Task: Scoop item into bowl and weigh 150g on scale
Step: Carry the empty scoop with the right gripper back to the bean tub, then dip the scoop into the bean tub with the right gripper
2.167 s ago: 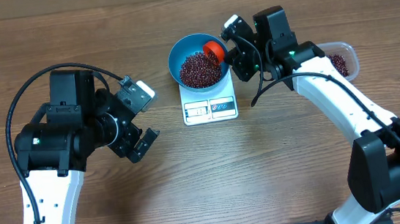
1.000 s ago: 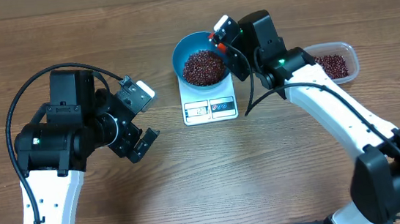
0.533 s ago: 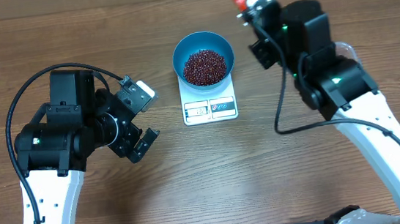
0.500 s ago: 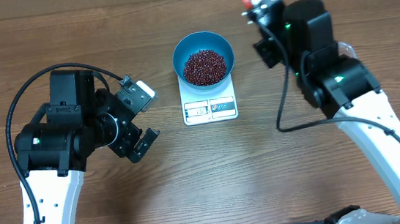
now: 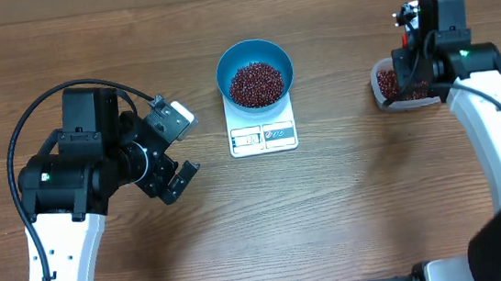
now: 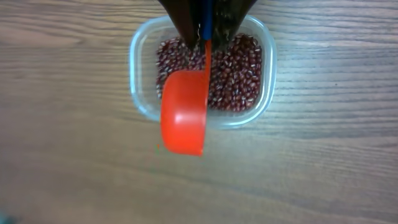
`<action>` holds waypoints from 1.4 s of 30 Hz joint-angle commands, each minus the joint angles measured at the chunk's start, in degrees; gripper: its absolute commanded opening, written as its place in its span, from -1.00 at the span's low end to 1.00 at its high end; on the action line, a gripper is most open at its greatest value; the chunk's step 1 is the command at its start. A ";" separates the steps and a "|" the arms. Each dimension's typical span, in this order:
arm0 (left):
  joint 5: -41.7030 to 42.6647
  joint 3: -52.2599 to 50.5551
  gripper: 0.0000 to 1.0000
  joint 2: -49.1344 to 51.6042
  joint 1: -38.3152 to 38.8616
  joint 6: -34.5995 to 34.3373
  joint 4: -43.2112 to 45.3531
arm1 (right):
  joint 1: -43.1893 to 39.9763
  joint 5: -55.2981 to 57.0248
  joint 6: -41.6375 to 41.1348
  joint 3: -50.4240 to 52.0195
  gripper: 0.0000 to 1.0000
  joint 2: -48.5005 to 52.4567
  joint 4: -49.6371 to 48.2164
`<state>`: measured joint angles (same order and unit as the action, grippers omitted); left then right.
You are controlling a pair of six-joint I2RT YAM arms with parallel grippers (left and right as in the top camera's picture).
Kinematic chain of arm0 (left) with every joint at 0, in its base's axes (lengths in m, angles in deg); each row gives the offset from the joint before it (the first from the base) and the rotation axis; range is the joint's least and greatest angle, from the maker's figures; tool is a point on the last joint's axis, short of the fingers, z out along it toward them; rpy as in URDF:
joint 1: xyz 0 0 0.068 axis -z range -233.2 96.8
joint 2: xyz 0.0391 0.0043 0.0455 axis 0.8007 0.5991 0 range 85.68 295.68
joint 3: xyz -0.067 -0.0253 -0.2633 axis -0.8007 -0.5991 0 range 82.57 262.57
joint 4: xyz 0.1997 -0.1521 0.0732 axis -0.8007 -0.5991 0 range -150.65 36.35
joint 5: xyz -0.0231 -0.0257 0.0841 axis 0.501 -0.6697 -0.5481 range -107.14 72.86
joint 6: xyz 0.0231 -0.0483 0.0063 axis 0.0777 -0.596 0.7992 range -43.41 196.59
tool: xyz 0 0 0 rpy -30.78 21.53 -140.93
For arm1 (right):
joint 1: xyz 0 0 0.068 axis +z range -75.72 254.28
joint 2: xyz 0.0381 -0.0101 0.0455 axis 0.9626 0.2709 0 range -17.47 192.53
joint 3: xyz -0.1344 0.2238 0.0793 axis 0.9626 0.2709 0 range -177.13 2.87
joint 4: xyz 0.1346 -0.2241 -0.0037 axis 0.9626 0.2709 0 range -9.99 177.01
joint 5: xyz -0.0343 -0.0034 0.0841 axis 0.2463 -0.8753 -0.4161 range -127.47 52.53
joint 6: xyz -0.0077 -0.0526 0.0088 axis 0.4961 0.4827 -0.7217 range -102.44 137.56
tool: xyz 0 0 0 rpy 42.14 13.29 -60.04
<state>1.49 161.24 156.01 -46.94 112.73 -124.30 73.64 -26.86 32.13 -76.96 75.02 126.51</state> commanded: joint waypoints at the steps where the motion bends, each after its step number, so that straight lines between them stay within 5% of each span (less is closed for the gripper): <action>1: 0.00 -0.31 0.99 0.13 0.13 -0.55 0.02 | -1.62 -5.60 -1.53 -0.81 -0.93 2.80 1.09; 16: 0.02 -0.31 0.99 0.13 0.13 -0.55 0.02 | -2.01 1.16 -1.53 -0.74 -0.93 11.23 2.95; 24: 0.02 -0.31 0.99 0.13 0.13 -0.55 0.00 | -2.01 -13.42 -1.07 -0.74 -0.93 11.58 4.46; 42: 0.02 -0.31 0.99 0.13 0.13 -0.55 0.00 | -8.37 -27.96 -4.31 -0.76 -0.93 11.58 6.62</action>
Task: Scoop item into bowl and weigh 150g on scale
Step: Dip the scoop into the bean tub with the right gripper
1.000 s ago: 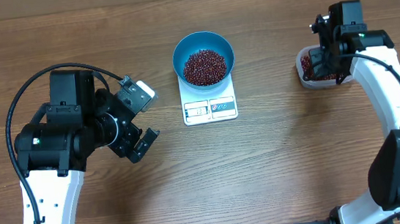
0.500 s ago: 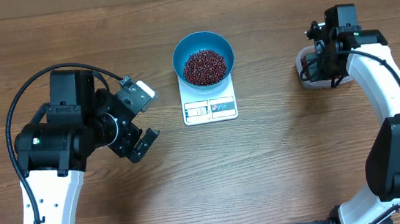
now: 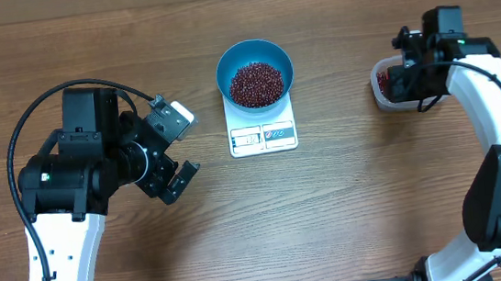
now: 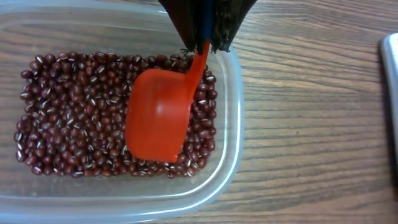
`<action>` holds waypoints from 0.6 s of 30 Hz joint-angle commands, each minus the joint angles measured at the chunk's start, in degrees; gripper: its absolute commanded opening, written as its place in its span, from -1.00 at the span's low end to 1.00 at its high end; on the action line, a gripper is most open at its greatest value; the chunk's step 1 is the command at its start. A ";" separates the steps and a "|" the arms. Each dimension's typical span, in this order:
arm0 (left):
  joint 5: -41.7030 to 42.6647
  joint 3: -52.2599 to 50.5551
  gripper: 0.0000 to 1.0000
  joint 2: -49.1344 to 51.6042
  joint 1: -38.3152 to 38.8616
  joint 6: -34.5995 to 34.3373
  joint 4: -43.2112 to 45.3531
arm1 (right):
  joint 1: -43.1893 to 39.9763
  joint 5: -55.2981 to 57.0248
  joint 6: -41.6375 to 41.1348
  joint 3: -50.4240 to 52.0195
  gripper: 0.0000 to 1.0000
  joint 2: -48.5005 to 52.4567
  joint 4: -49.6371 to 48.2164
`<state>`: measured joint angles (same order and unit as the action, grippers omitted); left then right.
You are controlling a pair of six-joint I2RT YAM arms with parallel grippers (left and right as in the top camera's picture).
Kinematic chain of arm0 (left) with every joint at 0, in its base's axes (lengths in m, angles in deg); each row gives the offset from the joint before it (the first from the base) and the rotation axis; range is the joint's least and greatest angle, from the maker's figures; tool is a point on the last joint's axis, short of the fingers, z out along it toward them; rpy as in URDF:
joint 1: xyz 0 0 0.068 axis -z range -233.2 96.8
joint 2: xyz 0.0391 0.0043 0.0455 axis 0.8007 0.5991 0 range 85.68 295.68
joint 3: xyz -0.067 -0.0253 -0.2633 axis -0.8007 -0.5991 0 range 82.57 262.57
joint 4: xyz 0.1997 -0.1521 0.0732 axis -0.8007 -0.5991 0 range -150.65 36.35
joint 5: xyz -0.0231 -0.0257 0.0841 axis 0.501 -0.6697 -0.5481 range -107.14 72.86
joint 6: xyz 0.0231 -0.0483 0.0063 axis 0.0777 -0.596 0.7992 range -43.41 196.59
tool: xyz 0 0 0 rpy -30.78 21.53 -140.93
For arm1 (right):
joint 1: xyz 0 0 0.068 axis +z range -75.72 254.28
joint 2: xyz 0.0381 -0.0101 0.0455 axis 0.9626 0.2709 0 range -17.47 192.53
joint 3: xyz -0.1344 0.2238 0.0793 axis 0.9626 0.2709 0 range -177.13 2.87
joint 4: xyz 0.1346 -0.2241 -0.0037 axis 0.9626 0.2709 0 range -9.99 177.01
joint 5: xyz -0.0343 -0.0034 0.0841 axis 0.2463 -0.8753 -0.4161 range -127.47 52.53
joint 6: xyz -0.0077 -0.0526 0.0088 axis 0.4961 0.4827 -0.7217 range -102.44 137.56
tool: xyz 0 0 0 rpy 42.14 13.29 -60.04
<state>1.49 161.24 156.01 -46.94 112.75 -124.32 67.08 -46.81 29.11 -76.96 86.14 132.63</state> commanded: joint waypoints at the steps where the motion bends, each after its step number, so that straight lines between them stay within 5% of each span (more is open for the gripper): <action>1: 0.00 -0.31 0.99 0.13 0.13 -0.57 0.04 | -2.80 -10.03 -1.27 -0.76 -0.93 0.46 0.48; 10: 0.02 -0.31 0.99 0.13 0.13 -0.57 0.04 | -11.74 -24.15 -1.27 -0.76 -0.93 0.96 0.46; 18: 0.00 -0.31 0.99 0.13 0.13 -0.57 0.02 | -15.45 -25.03 -1.31 -0.74 -0.93 2.93 0.72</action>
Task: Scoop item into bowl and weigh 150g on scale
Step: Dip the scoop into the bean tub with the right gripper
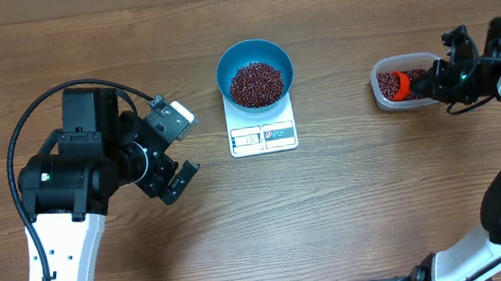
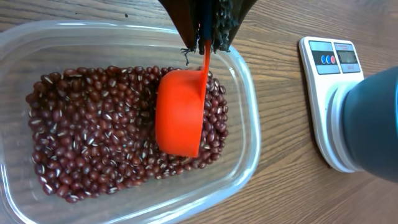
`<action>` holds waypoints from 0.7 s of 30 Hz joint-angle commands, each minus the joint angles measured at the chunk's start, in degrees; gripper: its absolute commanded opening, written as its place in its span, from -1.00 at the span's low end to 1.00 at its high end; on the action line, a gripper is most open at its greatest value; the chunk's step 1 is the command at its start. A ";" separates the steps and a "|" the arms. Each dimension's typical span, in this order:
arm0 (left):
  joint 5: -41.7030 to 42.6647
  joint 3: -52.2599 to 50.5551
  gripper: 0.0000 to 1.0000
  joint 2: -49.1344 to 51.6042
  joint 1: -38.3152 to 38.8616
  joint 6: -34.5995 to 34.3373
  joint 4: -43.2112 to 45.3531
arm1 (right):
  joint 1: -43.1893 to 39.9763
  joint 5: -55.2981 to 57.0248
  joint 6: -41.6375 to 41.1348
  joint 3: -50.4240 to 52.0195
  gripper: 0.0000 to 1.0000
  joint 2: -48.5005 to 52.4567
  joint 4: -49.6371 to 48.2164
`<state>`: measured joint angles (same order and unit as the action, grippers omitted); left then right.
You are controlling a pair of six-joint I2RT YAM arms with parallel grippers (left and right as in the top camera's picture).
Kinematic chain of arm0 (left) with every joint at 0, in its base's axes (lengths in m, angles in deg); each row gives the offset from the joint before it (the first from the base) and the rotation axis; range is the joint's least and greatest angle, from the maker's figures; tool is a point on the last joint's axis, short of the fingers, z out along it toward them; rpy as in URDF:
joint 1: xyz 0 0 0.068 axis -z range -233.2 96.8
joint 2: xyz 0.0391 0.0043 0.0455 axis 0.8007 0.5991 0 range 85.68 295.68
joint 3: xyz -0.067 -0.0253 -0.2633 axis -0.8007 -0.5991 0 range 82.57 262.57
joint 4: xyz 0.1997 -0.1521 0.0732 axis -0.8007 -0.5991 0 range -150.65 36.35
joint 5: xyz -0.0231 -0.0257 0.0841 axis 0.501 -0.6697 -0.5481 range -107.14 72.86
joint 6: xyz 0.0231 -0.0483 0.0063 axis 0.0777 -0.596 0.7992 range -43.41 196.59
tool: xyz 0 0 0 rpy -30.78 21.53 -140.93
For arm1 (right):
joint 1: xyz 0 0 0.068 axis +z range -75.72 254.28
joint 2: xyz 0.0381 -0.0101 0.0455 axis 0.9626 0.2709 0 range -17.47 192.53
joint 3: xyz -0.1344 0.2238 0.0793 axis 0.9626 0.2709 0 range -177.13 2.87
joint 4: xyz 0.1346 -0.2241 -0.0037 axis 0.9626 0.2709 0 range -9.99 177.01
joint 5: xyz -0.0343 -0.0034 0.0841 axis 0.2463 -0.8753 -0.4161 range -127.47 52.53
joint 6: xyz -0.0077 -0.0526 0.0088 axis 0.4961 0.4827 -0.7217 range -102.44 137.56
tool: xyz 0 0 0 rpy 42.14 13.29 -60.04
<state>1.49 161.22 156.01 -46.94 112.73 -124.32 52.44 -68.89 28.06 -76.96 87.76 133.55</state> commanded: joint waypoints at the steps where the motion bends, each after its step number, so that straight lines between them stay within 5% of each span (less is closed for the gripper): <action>1: 0.02 -0.28 0.99 0.13 0.13 -0.55 0.02 | -1.07 -3.04 -0.26 -0.74 -0.93 1.40 -0.22; 21: 0.02 -0.28 0.99 0.13 0.13 -0.55 0.04 | -9.53 -16.39 -0.22 -0.74 -0.93 1.49 0.22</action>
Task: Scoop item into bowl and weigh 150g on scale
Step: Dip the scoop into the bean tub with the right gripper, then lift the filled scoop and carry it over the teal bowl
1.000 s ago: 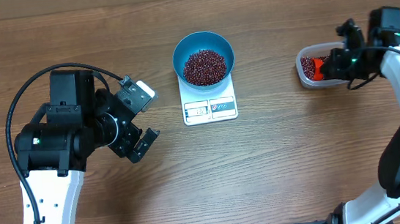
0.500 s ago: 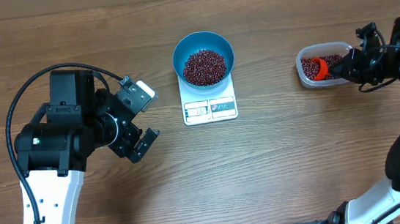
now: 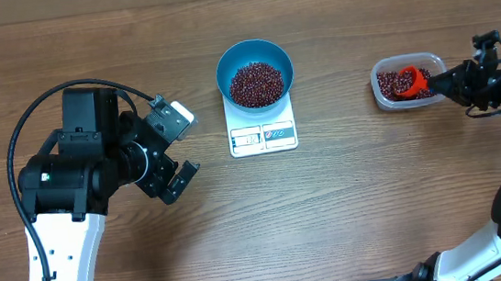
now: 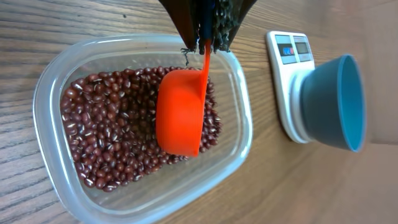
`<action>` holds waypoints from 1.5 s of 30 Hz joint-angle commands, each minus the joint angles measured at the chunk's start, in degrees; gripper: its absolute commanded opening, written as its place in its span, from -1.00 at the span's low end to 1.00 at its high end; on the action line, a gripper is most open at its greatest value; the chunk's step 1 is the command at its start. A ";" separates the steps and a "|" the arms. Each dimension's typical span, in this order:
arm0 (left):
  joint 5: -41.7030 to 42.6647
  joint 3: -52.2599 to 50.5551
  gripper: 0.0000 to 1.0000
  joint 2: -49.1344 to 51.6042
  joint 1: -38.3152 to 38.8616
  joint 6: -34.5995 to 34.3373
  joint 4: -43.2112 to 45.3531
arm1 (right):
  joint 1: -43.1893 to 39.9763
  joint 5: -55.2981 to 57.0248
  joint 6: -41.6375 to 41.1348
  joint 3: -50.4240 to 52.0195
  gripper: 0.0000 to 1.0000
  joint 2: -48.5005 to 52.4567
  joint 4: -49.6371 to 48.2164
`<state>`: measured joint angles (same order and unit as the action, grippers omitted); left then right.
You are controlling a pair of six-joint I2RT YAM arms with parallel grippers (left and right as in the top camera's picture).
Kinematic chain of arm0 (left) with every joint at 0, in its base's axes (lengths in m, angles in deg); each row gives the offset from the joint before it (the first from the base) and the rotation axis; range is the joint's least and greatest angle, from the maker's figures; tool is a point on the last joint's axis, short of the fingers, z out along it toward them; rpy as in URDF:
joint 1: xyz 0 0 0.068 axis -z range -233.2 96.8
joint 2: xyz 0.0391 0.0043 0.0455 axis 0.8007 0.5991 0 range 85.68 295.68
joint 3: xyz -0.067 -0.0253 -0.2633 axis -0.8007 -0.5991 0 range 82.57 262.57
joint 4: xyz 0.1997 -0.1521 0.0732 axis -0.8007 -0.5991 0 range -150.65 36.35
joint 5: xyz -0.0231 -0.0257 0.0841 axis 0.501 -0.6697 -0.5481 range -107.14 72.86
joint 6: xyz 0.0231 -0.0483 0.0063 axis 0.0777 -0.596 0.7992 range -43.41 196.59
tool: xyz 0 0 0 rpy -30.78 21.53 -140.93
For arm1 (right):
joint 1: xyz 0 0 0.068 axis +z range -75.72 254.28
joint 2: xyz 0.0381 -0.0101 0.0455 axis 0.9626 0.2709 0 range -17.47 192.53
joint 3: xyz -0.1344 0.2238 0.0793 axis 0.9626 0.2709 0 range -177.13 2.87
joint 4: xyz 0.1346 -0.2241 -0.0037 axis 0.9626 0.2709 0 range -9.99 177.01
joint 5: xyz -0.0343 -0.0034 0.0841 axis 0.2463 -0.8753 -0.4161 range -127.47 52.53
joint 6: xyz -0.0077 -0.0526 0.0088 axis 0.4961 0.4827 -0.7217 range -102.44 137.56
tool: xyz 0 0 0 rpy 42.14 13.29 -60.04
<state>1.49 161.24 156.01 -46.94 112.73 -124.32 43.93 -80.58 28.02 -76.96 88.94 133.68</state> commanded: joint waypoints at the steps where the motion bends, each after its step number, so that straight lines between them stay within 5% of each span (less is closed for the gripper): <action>1: 0.00 -0.31 0.99 0.13 0.13 -0.55 0.04 | -1.40 -5.42 -0.17 -0.74 -0.93 0.31 0.13; 28: 0.02 -0.31 1.00 0.13 0.13 -0.55 0.04 | -2.91 -12.85 -0.15 -0.76 -0.93 0.31 2.21; 45: 0.02 -0.31 0.99 0.13 0.13 -0.55 0.02 | -1.11 -34.60 -0.20 -0.76 -0.93 0.31 2.64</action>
<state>1.49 161.24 156.01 -46.91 112.73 -124.32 41.46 -107.20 27.80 -76.96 88.94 136.50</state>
